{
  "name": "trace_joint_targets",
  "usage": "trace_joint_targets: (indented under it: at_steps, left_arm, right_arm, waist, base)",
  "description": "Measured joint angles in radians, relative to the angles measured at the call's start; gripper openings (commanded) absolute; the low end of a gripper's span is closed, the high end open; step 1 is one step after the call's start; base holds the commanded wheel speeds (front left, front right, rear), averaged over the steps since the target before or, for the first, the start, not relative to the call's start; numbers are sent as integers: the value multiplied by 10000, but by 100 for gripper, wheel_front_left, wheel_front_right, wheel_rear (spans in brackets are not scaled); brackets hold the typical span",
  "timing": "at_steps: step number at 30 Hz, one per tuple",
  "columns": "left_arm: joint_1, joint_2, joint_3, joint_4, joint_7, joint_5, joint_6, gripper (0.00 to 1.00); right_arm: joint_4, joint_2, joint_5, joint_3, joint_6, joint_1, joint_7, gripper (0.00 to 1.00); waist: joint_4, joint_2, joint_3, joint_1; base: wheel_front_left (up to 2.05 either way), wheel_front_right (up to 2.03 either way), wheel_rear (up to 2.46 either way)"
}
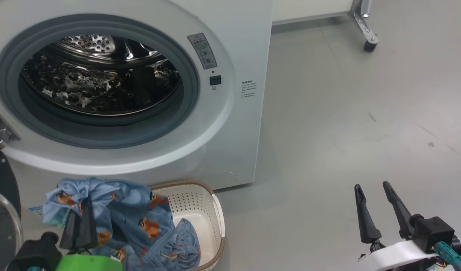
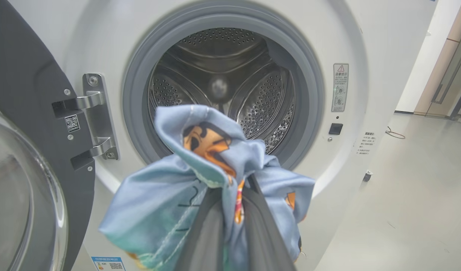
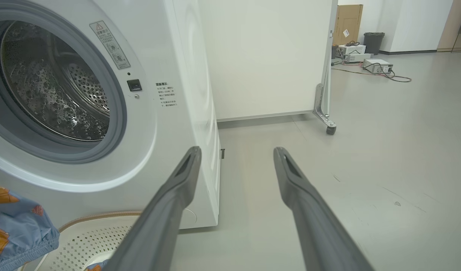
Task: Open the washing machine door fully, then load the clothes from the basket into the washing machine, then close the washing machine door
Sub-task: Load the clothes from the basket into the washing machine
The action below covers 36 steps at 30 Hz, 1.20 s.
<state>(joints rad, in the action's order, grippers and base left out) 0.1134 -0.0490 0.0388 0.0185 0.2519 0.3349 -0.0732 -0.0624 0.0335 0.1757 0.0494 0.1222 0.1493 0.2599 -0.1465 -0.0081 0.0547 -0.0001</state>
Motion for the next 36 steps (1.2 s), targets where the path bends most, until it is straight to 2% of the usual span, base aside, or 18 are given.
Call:
trace_joint_targets:
  at_steps: [8, 27, 36]
  left_arm:
    - [-1575, -148, -700, 322, 2, 115, 196, 0]
    - [-5509, -1977, -1904, 1981, -320, 113, 307, 0]
    - [-6939, -2612, -1814, 3049, -669, -65, 305, 0]
  right_arm:
    - [184, 4, 213, 180, 0, -463, 0, 100]
    - [305, 13, 729, 587, 0, -1555, 0, 100]
    - [347, 12, 786, 805, -2, -1729, 0, 100]
  waist:
    - [-503, 0, 898, 0]
    - [-2140, 0, 2967, 1]
    - [-2664, 0, 3879, 2]
  base:
    - [0, 0, 0]
    - [0, 0, 0]
    - [0, 0, 0]
